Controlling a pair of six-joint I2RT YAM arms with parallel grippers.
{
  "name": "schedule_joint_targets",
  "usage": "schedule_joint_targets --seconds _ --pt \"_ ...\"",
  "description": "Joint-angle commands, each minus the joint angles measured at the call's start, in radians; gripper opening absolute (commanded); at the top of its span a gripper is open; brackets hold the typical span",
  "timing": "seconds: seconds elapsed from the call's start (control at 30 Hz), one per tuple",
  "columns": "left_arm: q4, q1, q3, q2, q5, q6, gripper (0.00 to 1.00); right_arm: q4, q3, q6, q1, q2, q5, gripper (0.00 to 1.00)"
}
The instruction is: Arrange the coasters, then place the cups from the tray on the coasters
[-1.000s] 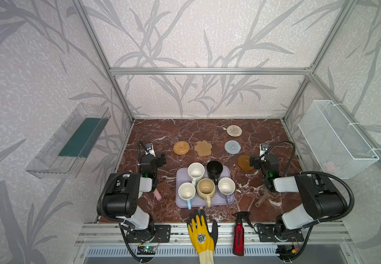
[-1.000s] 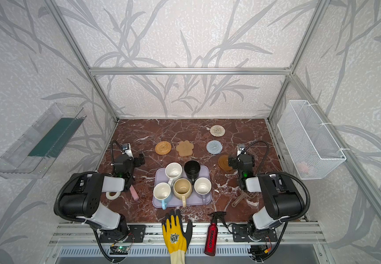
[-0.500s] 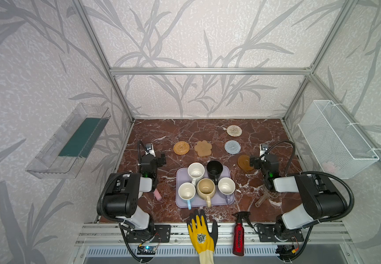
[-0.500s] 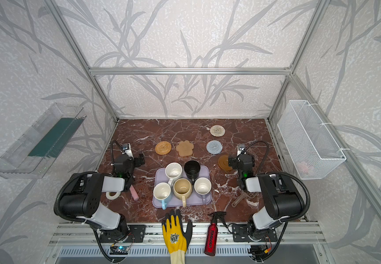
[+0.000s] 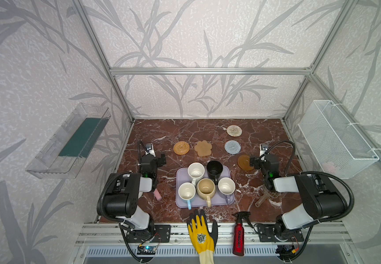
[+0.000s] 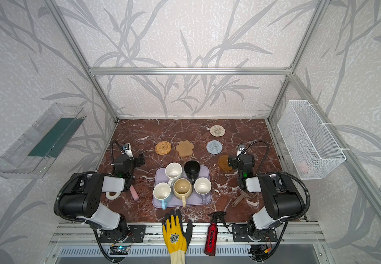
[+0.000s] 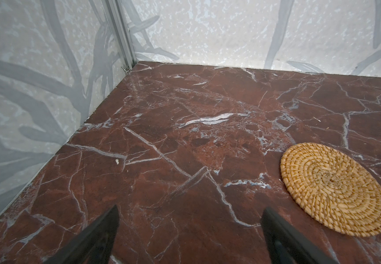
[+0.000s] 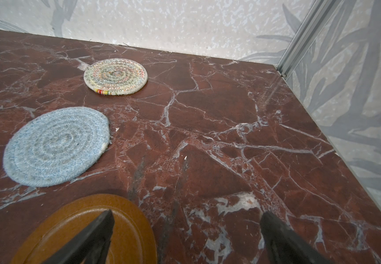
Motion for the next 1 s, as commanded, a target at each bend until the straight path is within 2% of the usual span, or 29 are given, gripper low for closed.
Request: schedule_joint_targets --seconds 0.0,0.37,0.67,0.77,0.87,0.97 --pt "0.009 0.003 0.008 -0.006 0.007 0.001 0.99 0.023 0.011 -0.006 0.003 -0.015 0.011 0.99" --pt "0.018 0.002 0.004 -0.010 0.005 0.000 0.99 0.031 0.008 -0.004 0.003 -0.018 0.014 0.99" --pt "-0.032 0.001 -0.038 -0.160 -0.036 -0.013 0.99 -0.129 0.018 -0.002 0.003 -0.179 0.000 0.99" --pt "-0.097 0.000 -0.041 -0.257 -0.049 -0.016 0.99 -0.281 0.050 0.010 0.003 -0.268 -0.007 0.99" --pt "-0.276 -0.001 0.010 -0.376 -0.057 -0.061 0.99 -0.502 0.122 0.059 0.003 -0.358 -0.005 0.99" --pt "-0.414 -0.004 0.076 -0.465 0.022 -0.065 0.99 -0.739 0.207 0.149 0.004 -0.425 -0.001 0.99"
